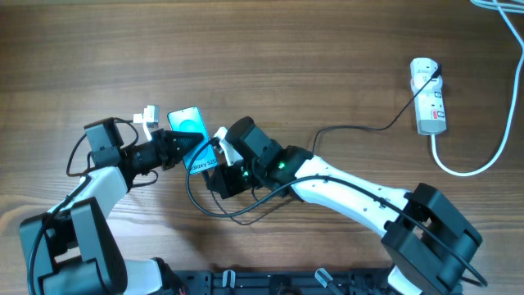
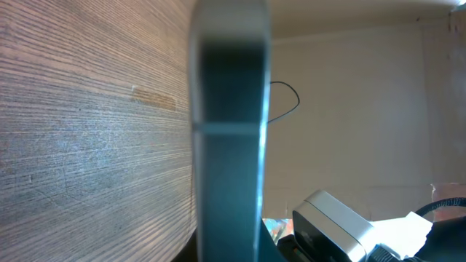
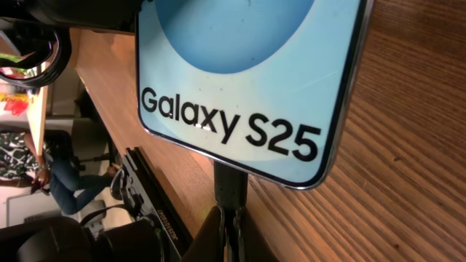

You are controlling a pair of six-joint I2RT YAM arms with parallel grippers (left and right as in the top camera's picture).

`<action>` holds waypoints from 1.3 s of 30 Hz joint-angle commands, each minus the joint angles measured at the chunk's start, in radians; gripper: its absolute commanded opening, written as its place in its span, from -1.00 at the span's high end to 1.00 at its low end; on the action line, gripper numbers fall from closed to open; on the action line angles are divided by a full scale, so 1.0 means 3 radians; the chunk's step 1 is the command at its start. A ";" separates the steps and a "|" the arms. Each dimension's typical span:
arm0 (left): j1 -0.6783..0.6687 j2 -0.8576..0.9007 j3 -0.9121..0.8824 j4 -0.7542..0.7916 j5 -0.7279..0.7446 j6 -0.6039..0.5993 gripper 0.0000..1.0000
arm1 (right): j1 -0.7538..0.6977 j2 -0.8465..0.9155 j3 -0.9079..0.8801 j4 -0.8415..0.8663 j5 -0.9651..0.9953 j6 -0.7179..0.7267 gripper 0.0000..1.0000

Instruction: Plug charger to phone and switch on socket

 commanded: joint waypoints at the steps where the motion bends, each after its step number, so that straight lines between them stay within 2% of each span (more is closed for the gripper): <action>1: 0.0010 -0.0039 0.0001 0.0005 0.0109 0.0066 0.92 | -0.0010 -0.0011 0.0000 -0.0088 -0.0230 -0.0047 0.91; 3: 0.0010 -0.0039 0.0001 0.0005 0.0109 0.0066 0.92 | -0.0010 -0.0011 0.0000 -0.0249 -0.0243 -0.0062 0.91; 9: 0.0010 -0.0039 0.0001 0.0004 0.0083 0.0066 0.92 | -0.0011 -0.0011 0.0009 -0.0244 -0.0402 -0.0309 0.91; 17: 0.0009 -0.0039 0.0001 -0.0060 -0.0050 0.0053 0.92 | -0.0014 -0.0011 0.0106 -0.0225 0.0055 -0.0212 0.91; 24: 0.0010 -0.0039 0.0001 -0.0058 -0.0051 0.0053 0.92 | -0.0010 -0.0011 0.0106 -0.0132 -0.0149 -0.0315 0.91; 34: 0.0010 -0.0039 0.0001 -0.0058 -0.0051 0.0053 0.92 | -0.0010 -0.0011 0.0106 0.0003 0.0153 -0.0309 0.91; 39: 0.0010 -0.0039 0.0001 -0.0060 -0.0078 0.0053 0.92 | -0.0010 -0.0011 0.0106 0.0003 0.0083 -0.0309 0.92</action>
